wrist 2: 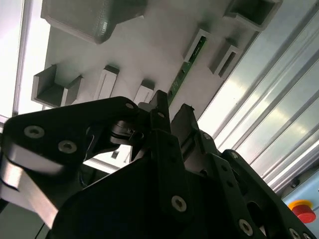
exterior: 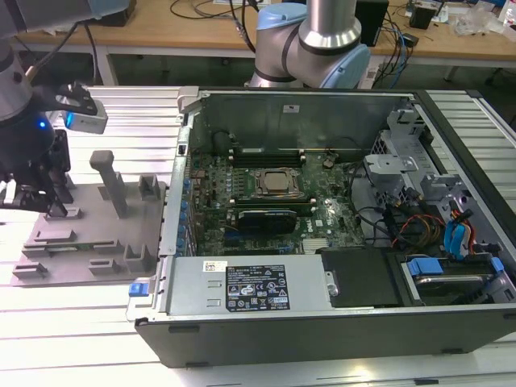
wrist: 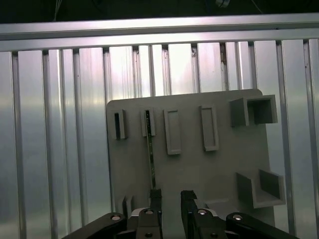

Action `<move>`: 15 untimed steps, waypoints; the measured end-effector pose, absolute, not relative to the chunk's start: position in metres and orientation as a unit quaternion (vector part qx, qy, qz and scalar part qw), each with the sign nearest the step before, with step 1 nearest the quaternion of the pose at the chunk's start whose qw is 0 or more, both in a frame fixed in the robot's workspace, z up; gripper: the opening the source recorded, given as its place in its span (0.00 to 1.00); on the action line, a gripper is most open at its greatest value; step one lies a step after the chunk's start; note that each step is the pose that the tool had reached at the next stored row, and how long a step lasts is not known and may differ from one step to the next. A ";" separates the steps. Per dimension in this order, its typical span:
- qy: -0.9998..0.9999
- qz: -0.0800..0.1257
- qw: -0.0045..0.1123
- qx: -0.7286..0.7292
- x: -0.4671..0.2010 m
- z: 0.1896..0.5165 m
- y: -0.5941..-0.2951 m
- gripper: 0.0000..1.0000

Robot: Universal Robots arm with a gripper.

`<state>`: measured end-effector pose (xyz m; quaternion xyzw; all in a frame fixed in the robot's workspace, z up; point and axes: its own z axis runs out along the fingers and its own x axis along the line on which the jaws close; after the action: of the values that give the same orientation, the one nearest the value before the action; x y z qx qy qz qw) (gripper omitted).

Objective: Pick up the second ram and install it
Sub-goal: 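Pick up the second ram and move it above second insertion slot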

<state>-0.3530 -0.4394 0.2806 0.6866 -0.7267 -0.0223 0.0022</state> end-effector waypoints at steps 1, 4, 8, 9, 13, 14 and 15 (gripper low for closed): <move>-0.727 -0.022 0.002 0.687 -0.353 0.279 -0.439 0.28; -0.727 -0.022 0.002 0.687 -0.353 0.276 -0.439 0.28; -0.727 -0.022 0.002 0.687 -0.353 0.272 -0.439 0.28; -0.727 -0.022 0.002 0.687 -0.353 0.271 -0.439 0.28; -0.727 -0.022 0.002 0.687 -0.353 0.268 -0.439 0.28; -0.727 -0.022 0.002 0.687 -0.353 0.267 -0.439 0.28; -0.727 -0.022 0.002 0.687 -0.353 0.266 -0.439 0.28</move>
<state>-0.3531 -0.4394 0.2656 0.6865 -0.7267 -0.0224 0.0022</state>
